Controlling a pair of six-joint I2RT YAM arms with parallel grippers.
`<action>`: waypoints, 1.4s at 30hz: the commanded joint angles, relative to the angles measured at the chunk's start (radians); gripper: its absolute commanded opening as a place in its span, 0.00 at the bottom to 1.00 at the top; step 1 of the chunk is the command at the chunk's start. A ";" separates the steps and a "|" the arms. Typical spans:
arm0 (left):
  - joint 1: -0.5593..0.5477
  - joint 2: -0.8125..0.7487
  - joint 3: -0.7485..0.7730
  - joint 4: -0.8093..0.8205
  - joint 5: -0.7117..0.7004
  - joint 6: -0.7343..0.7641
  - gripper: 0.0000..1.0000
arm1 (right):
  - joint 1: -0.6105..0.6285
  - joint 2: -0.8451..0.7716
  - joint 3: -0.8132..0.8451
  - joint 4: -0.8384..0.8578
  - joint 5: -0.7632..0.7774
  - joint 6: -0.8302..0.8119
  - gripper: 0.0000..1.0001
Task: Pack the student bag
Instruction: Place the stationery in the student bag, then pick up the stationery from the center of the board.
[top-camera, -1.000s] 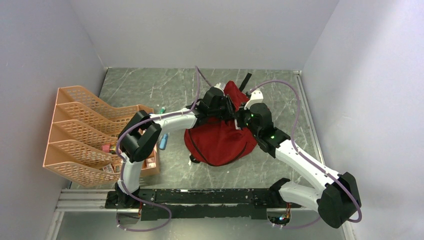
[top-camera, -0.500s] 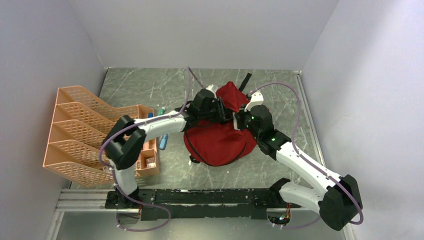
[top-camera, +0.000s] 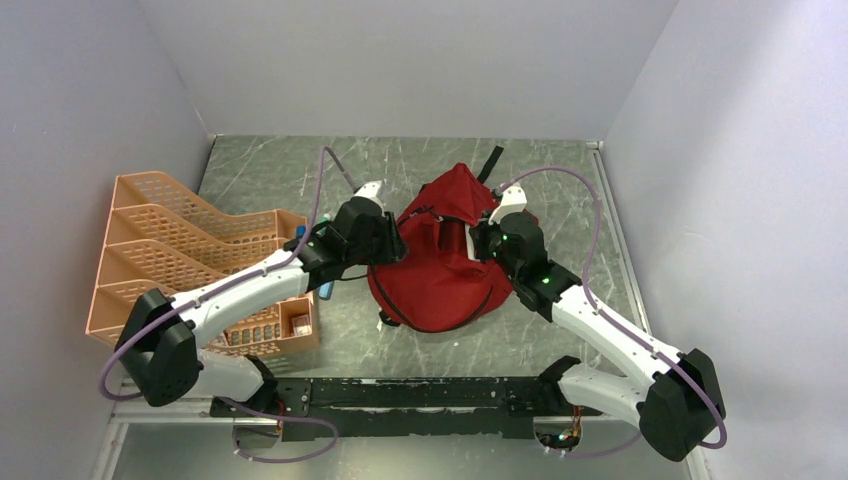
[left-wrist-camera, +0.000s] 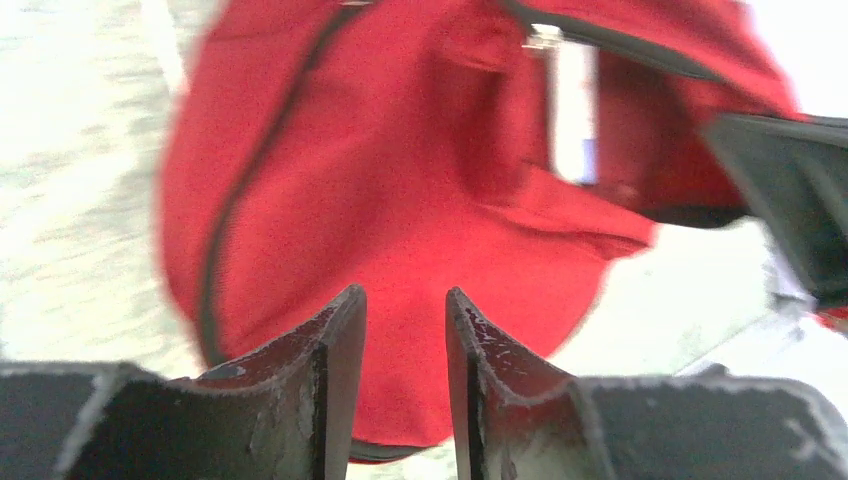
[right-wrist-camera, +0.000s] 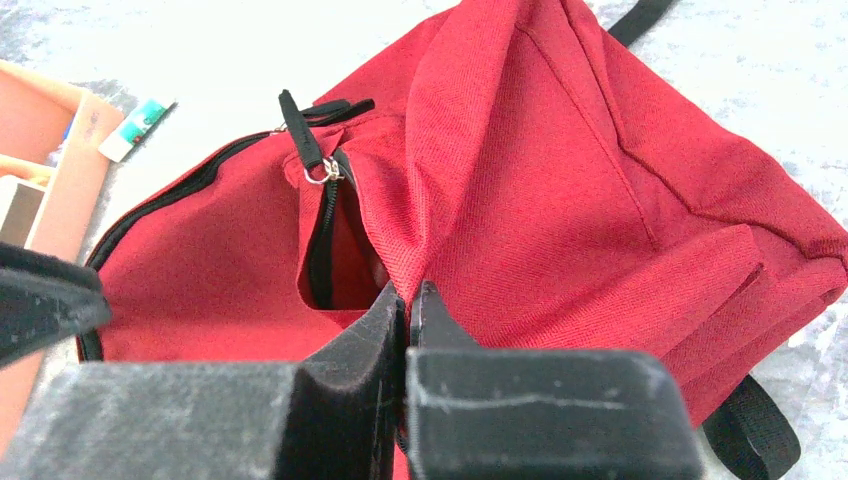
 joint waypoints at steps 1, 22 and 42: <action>0.067 -0.005 0.005 -0.277 -0.204 0.075 0.41 | 0.009 -0.022 -0.010 0.034 -0.002 0.005 0.00; 0.276 0.172 -0.078 -0.378 -0.288 0.125 0.59 | 0.009 -0.005 -0.008 0.034 -0.036 -0.008 0.00; 0.310 0.260 -0.071 -0.327 -0.241 0.137 0.60 | 0.009 -0.006 -0.019 0.043 -0.044 -0.010 0.00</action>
